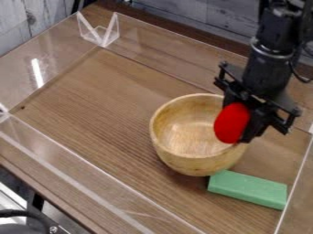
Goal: Move the red object to the right side of the table
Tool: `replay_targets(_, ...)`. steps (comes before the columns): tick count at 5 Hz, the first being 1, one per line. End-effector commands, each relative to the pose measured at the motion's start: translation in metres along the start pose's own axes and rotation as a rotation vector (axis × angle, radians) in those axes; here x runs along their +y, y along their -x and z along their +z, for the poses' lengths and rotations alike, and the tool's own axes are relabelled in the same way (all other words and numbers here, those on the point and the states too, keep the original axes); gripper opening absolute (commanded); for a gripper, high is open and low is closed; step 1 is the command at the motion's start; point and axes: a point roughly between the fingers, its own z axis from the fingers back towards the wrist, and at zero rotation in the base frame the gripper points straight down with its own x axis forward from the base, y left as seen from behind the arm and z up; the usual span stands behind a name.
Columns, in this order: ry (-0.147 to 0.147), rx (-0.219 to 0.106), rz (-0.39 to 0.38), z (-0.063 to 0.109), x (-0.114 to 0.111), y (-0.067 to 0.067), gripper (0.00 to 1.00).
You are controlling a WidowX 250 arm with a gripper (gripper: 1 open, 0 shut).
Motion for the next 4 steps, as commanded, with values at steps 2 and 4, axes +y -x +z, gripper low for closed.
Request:
replay_targets(2, -0.004, -0.042, -0.025, 0.002, -0.017, -0.007, 0.00)
replay_targets(4, 0.001, -0.026, -0.039, -0.005, -0.013, 0.005, 0.00)
